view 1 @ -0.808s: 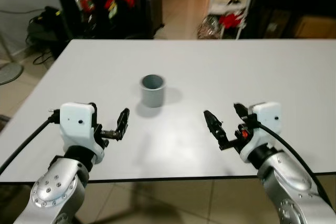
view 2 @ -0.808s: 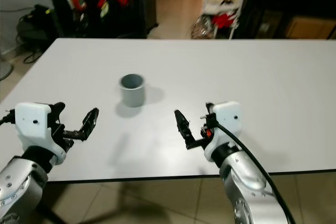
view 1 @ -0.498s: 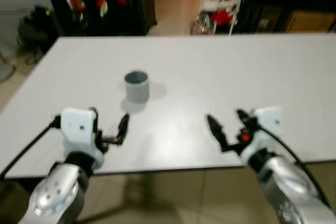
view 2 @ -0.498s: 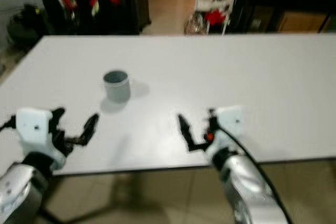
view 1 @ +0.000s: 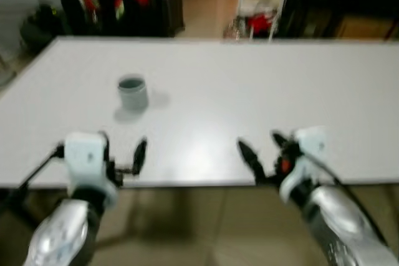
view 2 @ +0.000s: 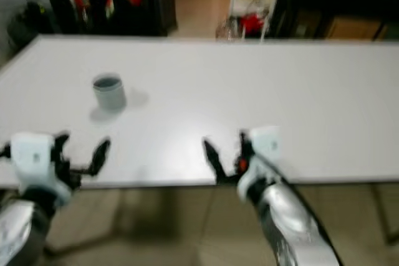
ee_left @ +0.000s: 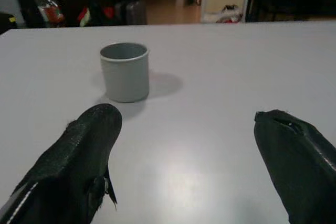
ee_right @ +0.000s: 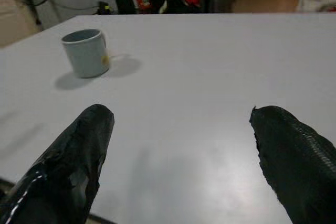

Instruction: Setting the table

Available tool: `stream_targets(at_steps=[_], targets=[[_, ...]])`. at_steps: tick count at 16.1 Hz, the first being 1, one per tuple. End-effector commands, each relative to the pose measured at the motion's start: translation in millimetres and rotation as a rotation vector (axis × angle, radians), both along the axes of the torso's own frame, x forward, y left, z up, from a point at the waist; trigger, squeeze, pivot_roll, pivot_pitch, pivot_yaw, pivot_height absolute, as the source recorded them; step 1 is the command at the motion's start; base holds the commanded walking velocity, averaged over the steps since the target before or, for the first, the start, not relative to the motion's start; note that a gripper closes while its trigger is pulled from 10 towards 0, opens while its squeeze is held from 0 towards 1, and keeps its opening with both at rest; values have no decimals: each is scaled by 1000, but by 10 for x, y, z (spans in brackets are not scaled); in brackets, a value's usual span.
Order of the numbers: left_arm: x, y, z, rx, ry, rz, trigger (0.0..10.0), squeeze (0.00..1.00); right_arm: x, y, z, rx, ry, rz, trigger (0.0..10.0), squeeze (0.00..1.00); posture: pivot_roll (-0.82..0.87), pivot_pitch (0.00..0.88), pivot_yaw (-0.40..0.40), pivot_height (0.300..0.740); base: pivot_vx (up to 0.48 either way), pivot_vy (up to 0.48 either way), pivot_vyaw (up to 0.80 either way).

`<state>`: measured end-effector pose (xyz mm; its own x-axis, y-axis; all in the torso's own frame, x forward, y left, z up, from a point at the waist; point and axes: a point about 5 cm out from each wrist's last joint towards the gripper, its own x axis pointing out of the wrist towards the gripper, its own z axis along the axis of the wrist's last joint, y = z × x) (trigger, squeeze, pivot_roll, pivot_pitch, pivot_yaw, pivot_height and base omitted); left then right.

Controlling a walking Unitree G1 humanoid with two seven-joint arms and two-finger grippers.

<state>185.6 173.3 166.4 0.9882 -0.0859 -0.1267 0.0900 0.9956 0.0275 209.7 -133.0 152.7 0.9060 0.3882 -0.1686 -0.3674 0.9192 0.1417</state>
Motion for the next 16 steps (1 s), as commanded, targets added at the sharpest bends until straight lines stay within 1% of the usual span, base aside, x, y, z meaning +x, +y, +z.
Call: stream_targets(at_steps=[1, 2, 6, 7, 8, 9, 12, 16], targets=[[-16, -8, 13, 1, -7, 6, 10000, 1000, -2, -25, -4, -6, -2, 5, 10000, 1000, 15, 6, 18, 740, 0, -244, 800], [-22, -5, 10, -3, -2, 11, 10000, 1000, -4, -20, -4, -10, -3, 16, 10000, 1000, 16, 5, 17, 740, 0, 0, 800], [-33, 20, 20, 24, -12, 22, 10000, 1000, -8, -8, -22, -3, 5, 49, 10000, 1000, 19, 0, 15, 740, 0, 0, 800], [-32, 24, 18, 21, -7, 21, 10000, 180, 9, -15, -18, 10, 4, 53, 10000, 1000, 19, 0, 16, 740, 0, 0, 800], [-31, 25, 18, 21, -6, 22, 10000, 55, 15, -18, -17, 13, 3, 53, 10000, 1000, 19, 0, 16, 740, 0, 0, 800], [-20, 25, 30, 26, -11, 22, 10000, 0, 29, -23, -16, 20, 2, 50, 10000, 1000, 22, 0, 18, 740, 0, 0, 800], [0, 30, 49, 33, -27, 22, 10000, 0, 62, -15, -22, 35, 1, 48, 10000, 1000, 25, 0, 20, 740, 0, 0, 800], [5, 27, 47, 19, -20, 10, 10000, 0, 87, 15, -25, 48, -2, 54, 10000, 1000, 29, 0, 23, 740, 0, 0, 800]])
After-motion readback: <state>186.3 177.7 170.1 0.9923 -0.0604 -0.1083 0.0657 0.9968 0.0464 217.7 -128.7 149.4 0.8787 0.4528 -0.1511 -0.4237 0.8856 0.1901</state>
